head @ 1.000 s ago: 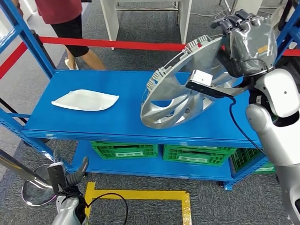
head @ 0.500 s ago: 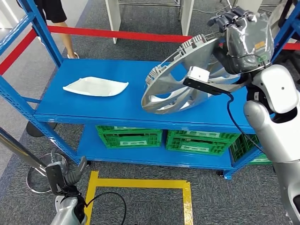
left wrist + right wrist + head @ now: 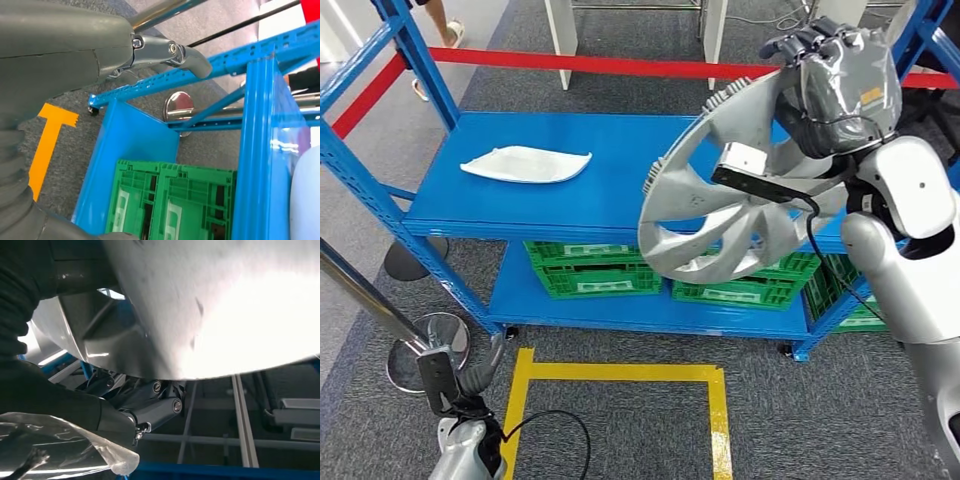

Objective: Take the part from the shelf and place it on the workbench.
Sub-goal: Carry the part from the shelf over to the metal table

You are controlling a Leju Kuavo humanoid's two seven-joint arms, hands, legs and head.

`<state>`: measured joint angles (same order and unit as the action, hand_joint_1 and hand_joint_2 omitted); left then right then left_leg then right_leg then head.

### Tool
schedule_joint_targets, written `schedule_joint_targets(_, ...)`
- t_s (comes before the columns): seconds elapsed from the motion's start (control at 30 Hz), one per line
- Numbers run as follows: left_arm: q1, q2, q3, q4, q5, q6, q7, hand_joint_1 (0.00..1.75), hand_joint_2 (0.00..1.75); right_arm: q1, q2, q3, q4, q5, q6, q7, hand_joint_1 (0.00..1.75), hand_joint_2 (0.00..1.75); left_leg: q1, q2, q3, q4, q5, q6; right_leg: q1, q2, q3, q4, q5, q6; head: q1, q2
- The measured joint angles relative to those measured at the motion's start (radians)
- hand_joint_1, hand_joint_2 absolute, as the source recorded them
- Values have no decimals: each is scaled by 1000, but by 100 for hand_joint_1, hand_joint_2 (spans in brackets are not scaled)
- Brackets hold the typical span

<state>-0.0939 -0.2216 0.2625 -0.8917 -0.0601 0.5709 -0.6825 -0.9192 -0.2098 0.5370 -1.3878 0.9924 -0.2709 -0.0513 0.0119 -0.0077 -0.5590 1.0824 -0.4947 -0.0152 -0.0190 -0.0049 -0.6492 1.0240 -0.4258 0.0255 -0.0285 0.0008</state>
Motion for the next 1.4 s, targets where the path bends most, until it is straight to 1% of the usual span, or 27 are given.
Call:
schedule_joint_targets(0.07,0,1,0,-3,0,4,0,0,175,0,0,1,0,-7,1,-1,175,175,-7,-2,25,-56,-12,11,-2,0,-7,-5,19,15,0,0)
schedule_joint_targets(0.13,2,2,1,-4,1,6,0,0,175,3,0,2,0,-8,2,-2,175,175,-6,1,14,-66,2,26,-6,1,-21,-3,19,27,1,0)
schedule_joint_targets(0.2,3,4,1,-4,2,7,0,0,175,7,-1,1,1,-8,2,-2,175,175,-5,5,-5,-72,24,43,-7,2,-50,54,-48,32,4,0)
schedule_joint_targets(0.27,3,4,1,-4,2,7,0,0,175,8,-1,2,0,-8,3,-2,175,175,-10,6,-32,-69,43,52,-5,3,-83,176,-142,33,6,0)
schedule_joint_targets(0.3,3,5,1,-4,3,7,0,0,175,9,0,3,0,-9,3,-2,175,175,-12,7,-46,-68,54,54,-4,3,-92,235,-165,34,6,0)
schedule_joint_targets(0.33,4,5,1,-4,3,7,0,0,175,10,0,3,1,-9,3,-2,175,175,-14,7,-61,-66,65,55,-3,3,-90,271,-166,33,7,0)
schedule_joint_targets(0.37,5,5,1,-4,3,7,0,0,175,11,0,3,1,-9,3,-1,175,175,-16,7,-77,-65,76,55,-2,3,-74,277,-147,32,8,0)
schedule_joint_targets(0.43,6,6,1,-4,3,7,0,0,175,12,0,4,0,-9,3,-2,175,175,-18,6,-104,-59,94,52,1,3,2,196,-96,25,8,0)
schedule_joint_targets(0.5,5,6,1,-5,3,7,0,0,175,11,0,4,-1,-9,3,-2,175,175,-21,6,-123,-52,111,45,5,3,100,61,-101,18,8,0)
schedule_joint_targets(0.53,5,6,1,-6,3,7,0,0,175,10,0,4,-2,-9,3,-2,175,175,-22,5,-129,-50,120,40,8,3,130,15,-114,15,8,0)
schedule_joint_targets(0.57,6,7,1,-6,3,7,0,0,175,10,1,4,-3,-9,3,-3,175,175,-22,5,-134,-51,130,34,10,4,142,-8,-122,12,8,0)
schedule_joint_targets(0.63,7,8,1,-7,3,7,0,0,175,9,1,7,-3,-9,3,-2,175,175,-21,3,-144,-52,137,23,8,2,127,-16,-109,0,8,0)
schedule_joint_targets(0.7,9,8,1,-7,3,8,0,0,175,9,2,9,-2,-10,4,-2,175,175,-19,1,-162,-10,77,9,3,-2,106,-20,-84,-17,4,0)
schedule_joint_targets(0.77,9,9,1,-7,2,9,0,0,175,8,3,10,-2,-14,6,-2,175,175,-12,2,-186,106,-27,-5,2,-3,82,-18,-60,-26,1,0)
schedule_joint_targets(0.8,10,9,1,-7,1,10,0,0,175,8,3,10,-2,-17,8,-1,175,175,-9,2,-193,168,-59,-10,2,-4,68,-17,-48,-27,1,0)
schedule_joint_targets(0.83,9,9,1,-7,0,11,0,0,175,8,3,10,-2,-21,11,-1,175,175,-5,2,-191,212,-67,-14,2,-3,53,-15,-38,-26,1,0)
schedule_joint_targets(0.87,9,9,1,-7,-1,12,0,0,175,8,3,9,-2,-25,15,0,175,175,-2,2,-177,226,-54,-17,2,-3,38,-12,-28,-24,1,0)
schedule_joint_targets(0.9,9,8,1,-7,-2,12,0,0,175,8,3,9,-2,-27,18,1,175,175,1,2,-147,205,-30,-18,2,-3,23,-8,-19,-21,1,0)
schedule_joint_targets(0.97,8,8,0,-9,-3,12,0,0,175,7,3,7,-3,-31,21,3,175,175,4,2,-55,90,-1,-17,2,-2,-1,-1,-3,-12,1,0)
schedule_joint_targets(1.03,6,7,-1,-13,-5,12,0,0,175,1,3,5,-5,-36,24,6,175,175,1,1,15,-23,-14,-6,2,-1,-17,1,15,0,2,0)
schedule_joint_targets(1.07,6,6,-1,-15,-6,12,0,0,175,-1,3,5,-5,-38,26,6,175,175,-3,0,26,-51,-21,1,1,-1,-22,-2,27,7,2,0)
schedule_joint_targets(1.13,8,4,-1,-15,-6,12,0,0,175,-3,3,4,-4,-40,31,7,175,175,-7,1,14,-66,-3,20,-3,-1,-32,-11,44,19,2,0)
schedule_joint_targets(1.17,10,3,0,-16,-6,13,0,0,175,-2,3,4,-2,-41,33,8,175,175,-6,3,4,-70,10,30,-4,1,-42,-5,31,24,3,0)
schedule_joint_targets(1.2,10,1,0,-16,-6,13,0,0,175,-1,3,4,-1,-41,35,9,175,175,-5,4,-8,-74,24,39,-5,2,-55,18,-3,27,4,0)
schedule_joint_targets(1.3,10,-4,-1,-18,-6,14,0,0,175,-2,3,3,1,-41,38,11,175,175,-7,6,-53,-74,62,53,-4,3,-97,197,-148,31,7,0)
schedule_joint_targets(1.33,11,-5,-1,-18,-6,14,0,0,175,-2,3,4,2,-41,39,12,175,175,-8,6,-69,-73,74,54,-3,3,-100,252,-164,32,7,0)
schedule_joint_targets(1.4,11,-5,-1,-18,-6,14,0,0,175,-2,3,5,5,-41,40,13,175,175,-9,6,-100,-70,98,52,-2,3,-66,275,-132,31,8,0)
